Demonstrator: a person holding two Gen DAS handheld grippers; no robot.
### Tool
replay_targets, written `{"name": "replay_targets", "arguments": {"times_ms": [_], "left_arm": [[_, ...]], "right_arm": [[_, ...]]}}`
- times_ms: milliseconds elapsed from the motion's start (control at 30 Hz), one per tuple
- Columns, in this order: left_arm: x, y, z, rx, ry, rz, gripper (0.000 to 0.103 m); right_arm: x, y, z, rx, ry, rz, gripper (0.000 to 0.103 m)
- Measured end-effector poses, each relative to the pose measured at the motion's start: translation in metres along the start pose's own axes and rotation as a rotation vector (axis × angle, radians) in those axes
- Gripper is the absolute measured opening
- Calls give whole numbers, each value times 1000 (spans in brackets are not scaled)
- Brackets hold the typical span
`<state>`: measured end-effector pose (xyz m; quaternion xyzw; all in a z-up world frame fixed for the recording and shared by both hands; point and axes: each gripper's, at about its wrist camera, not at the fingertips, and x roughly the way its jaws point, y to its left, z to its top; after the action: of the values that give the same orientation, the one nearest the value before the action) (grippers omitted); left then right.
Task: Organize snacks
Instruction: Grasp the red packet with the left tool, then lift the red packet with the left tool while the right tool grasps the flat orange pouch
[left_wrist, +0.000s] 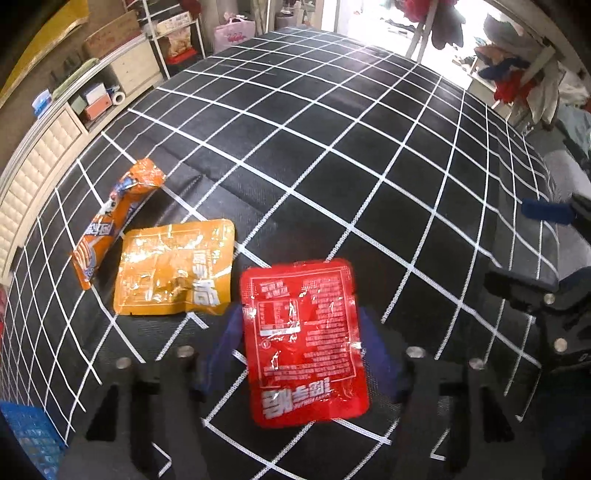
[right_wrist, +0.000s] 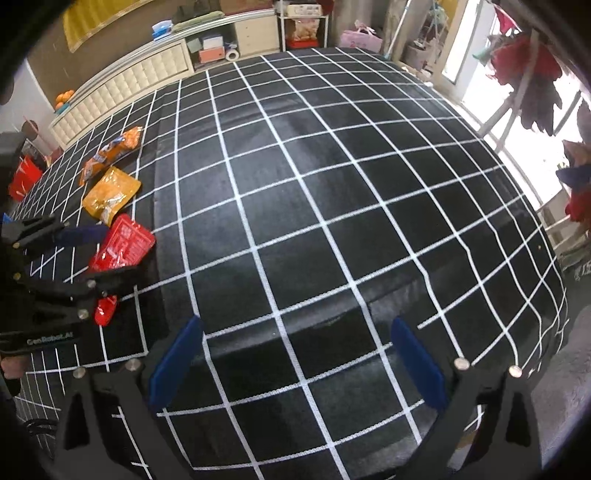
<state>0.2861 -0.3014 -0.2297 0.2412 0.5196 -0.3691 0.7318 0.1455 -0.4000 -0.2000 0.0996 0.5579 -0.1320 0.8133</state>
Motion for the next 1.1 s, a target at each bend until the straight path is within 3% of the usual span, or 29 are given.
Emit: {"name": "replay_targets", "arguments": {"times_ms": [100, 167, 200, 233, 267, 333, 533, 833, 1100], "left_arm": [[-1, -4, -4, 1, -2, 3, 58], [-5, -8, -7, -3, -15, 6, 50], [-8, -5, -10, -10, -23, 5, 36], [-12, -5, -12, -25, -25, -21, 1], [-12, -4, -14, -43, -7, -42, 2], [-9, -4, -17, -52, 2, 7, 1], [-15, 6, -25, -141, -25, -30, 0], [-44, 25, -38, -188, -100, -13, 0], [-72, 69, -59, -337, -167, 44, 0]], "right_arm": [[-3, -1, -3, 12, 3, 8, 103], [-4, 0, -3, 13, 4, 8, 103], [-4, 0, -3, 13, 4, 11, 103], [-5, 1, -3, 14, 5, 13, 103], [-5, 1, -2, 14, 6, 16, 103], [-7, 3, -1, 13, 3, 25, 103], [-12, 10, -3, -1, 5, 36, 103], [-21, 19, 4, -16, -9, 59, 103], [-30, 61, 43, -228, -92, 134, 103]]}}
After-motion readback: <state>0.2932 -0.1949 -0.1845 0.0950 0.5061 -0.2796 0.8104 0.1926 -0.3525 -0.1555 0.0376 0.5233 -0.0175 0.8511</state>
